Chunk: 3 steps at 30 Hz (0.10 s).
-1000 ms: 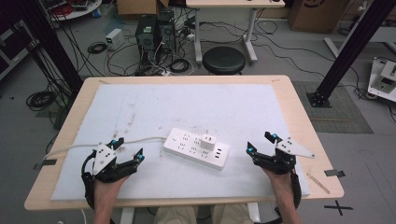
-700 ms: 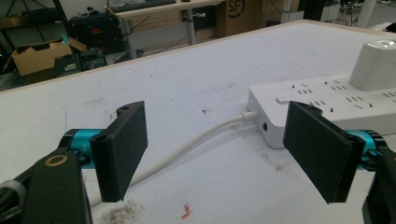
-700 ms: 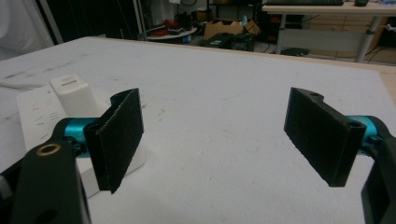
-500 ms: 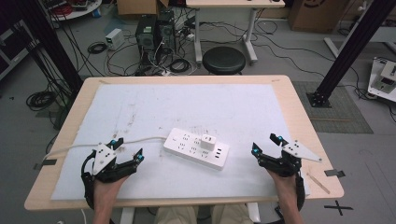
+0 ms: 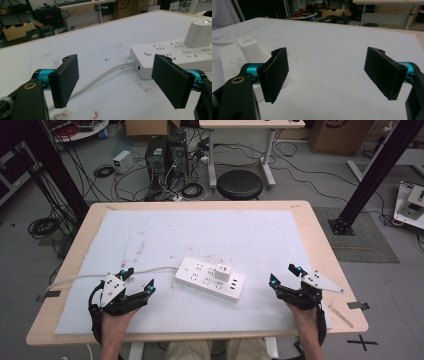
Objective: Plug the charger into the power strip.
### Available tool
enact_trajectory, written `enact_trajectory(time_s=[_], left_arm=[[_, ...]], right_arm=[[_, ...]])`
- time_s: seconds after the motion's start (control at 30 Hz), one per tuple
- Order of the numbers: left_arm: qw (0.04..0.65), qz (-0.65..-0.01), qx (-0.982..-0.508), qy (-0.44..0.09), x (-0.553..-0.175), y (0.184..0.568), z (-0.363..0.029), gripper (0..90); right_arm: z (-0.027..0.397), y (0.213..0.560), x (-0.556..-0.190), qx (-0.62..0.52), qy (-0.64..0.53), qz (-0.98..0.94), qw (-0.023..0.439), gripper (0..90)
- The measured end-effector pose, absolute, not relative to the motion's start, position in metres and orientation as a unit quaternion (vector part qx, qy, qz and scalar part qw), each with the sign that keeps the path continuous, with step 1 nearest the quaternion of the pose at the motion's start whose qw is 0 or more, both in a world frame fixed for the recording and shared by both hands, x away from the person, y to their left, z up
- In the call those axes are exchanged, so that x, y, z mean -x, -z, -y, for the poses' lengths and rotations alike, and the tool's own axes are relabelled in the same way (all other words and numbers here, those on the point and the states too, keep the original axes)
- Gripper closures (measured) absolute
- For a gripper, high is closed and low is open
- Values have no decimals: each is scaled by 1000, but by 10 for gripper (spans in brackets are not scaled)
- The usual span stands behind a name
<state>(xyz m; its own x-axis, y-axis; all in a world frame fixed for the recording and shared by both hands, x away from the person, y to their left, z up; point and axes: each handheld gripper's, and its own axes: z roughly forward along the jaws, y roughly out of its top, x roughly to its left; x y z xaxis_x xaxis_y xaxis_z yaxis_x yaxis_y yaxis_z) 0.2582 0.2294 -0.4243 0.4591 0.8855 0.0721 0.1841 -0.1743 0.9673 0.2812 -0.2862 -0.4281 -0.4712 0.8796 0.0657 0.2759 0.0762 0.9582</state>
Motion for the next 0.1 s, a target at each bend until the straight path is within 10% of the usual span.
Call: enact_trajectory(time_s=[0.1], left_arm=[[510,-390,-685,-345,-259,424,-230,220]], right_arm=[[286,429,-285,-430,-523,-681,279,204]])
